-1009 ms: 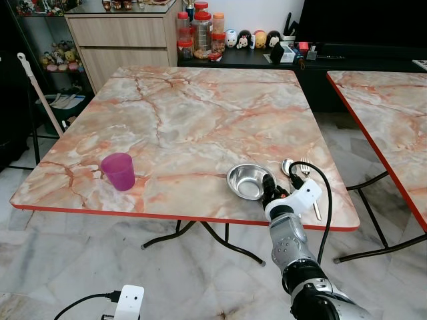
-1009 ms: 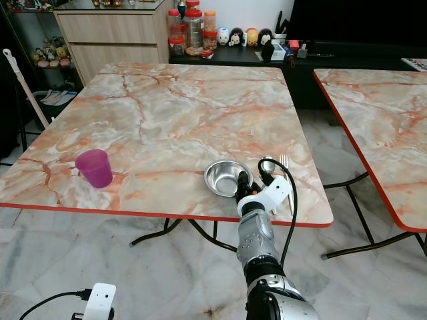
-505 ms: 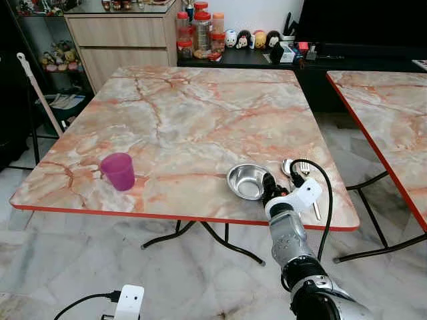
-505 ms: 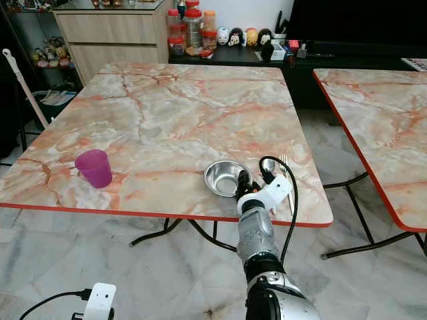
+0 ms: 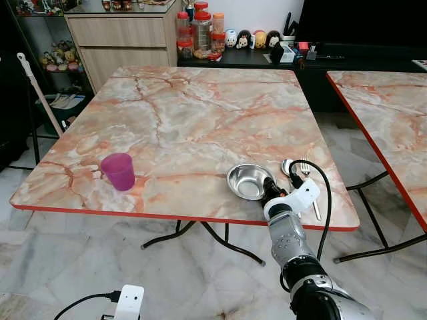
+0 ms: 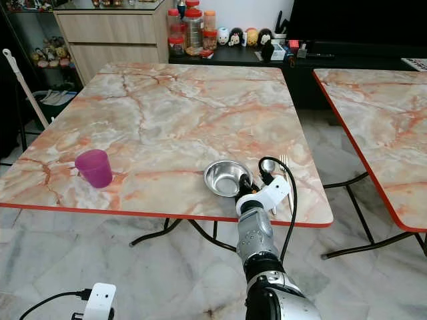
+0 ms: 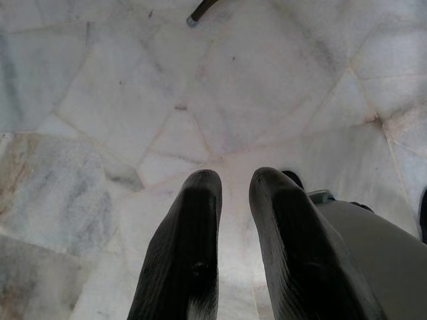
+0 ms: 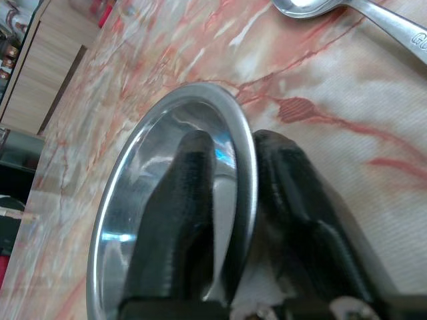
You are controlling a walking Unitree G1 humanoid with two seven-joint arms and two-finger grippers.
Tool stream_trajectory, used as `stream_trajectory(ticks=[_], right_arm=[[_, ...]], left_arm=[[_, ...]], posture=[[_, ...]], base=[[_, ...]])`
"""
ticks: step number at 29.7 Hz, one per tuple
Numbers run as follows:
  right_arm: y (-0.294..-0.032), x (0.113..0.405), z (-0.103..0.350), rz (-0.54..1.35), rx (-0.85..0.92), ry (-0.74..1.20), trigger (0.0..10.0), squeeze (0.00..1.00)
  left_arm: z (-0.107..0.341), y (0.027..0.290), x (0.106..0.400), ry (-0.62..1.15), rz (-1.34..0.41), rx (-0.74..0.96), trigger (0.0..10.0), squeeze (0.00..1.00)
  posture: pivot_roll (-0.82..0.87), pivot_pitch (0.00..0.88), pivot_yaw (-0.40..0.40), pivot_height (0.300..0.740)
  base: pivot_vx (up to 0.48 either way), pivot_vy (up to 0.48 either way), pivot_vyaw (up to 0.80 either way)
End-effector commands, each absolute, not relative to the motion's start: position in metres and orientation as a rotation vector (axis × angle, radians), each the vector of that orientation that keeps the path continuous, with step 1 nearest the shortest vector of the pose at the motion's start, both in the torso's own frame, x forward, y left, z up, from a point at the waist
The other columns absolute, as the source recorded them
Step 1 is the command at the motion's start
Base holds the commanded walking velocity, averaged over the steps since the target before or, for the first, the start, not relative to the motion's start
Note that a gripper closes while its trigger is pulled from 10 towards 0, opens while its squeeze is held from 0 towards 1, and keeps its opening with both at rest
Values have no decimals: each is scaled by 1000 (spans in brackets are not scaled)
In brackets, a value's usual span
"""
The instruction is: Setting the table
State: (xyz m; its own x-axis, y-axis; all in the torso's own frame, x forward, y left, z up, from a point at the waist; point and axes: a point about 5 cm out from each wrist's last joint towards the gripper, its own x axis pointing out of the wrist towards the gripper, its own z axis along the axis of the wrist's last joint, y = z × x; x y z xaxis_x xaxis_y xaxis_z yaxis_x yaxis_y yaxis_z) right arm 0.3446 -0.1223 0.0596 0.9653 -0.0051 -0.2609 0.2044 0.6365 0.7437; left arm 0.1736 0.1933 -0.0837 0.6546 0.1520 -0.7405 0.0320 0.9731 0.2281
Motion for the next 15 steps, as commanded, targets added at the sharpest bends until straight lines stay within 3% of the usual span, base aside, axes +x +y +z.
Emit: stream_trajectory(ticks=[1,2,3,4,15], right_arm=[[-117,348,64,-109,888,245,2902,0],[-117,348,64,-109,888,245,2902,0],[-117,348,64,-110,887,248,7333,0],[-117,348,64,-111,884,250,10000,0],[-117,348,64,-118,885,254,10000,0]], left_arm=[[-84,194,173,865,68,228,10000,0],[-84,194,173,865,68,228,10000,0],[-84,195,173,865,67,227,10000,0],[-84,195,173,865,67,226,10000,0],[-84,195,174,867,60,223,10000,0]], posture=[[69,0,0,740],[69,0,0,740],[70,0,2,740],[70,0,2,740],[67,0,6,740]], base=[[0,0,0],[0,0,0],[0,0,0],[0,0,0],[0,0,0]])
